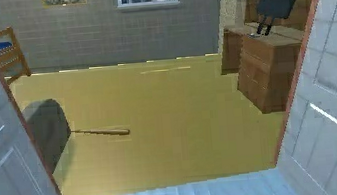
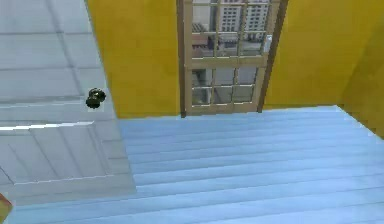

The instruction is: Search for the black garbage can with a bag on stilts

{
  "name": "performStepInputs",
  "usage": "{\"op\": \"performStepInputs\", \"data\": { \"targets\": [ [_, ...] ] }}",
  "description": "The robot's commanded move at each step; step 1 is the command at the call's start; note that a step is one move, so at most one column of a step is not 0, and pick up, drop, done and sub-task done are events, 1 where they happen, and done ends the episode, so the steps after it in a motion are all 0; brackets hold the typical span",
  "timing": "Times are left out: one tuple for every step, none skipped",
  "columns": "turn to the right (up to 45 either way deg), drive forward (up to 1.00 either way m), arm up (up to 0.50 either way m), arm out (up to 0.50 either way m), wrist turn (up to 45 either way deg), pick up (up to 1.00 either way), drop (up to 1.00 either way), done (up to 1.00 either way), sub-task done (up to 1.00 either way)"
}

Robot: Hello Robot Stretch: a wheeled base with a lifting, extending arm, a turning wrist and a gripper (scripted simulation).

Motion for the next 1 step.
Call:
{"op": "performStepInputs", "data": {
  "targets": [
    [0.0, 1.0, 0.0, 0.0, 0.0, 0.0, 0.0, 0.0, 0.0]
  ]
}}
